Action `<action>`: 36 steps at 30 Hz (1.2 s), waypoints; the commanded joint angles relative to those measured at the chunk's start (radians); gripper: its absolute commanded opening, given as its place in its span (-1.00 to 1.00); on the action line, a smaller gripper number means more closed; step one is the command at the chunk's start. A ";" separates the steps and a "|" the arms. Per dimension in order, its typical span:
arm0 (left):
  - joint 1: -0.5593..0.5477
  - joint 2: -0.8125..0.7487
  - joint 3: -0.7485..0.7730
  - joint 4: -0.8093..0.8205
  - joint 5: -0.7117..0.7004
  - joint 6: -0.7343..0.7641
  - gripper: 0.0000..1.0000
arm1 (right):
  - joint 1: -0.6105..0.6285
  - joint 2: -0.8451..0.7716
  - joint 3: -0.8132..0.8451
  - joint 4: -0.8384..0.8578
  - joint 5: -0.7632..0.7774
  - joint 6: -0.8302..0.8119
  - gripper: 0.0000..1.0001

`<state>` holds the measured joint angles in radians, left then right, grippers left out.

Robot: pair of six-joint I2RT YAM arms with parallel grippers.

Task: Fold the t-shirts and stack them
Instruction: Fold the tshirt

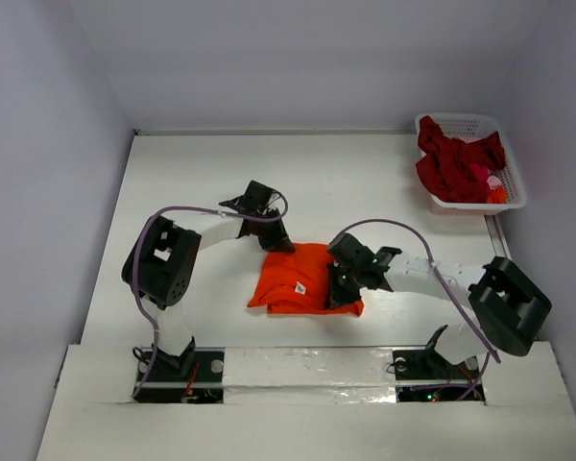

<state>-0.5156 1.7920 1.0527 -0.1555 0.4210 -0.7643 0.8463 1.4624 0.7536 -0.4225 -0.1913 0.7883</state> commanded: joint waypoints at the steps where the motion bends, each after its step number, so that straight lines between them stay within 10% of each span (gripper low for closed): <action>1: -0.004 0.013 0.040 -0.026 -0.007 0.014 -1.00 | 0.008 -0.057 -0.008 -0.041 0.009 0.019 -1.00; 14: 0.005 -0.150 0.104 -0.162 -0.089 0.028 -1.00 | -0.021 0.021 0.397 -0.249 0.188 -0.053 -1.00; 36: 0.005 -0.071 0.017 -0.108 -0.128 0.051 -1.00 | -0.055 0.262 0.362 -0.073 0.081 -0.077 -1.00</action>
<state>-0.5148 1.7126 1.0866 -0.2886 0.3073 -0.7296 0.7933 1.7164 1.1149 -0.5480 -0.0933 0.7143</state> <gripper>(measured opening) 0.003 0.010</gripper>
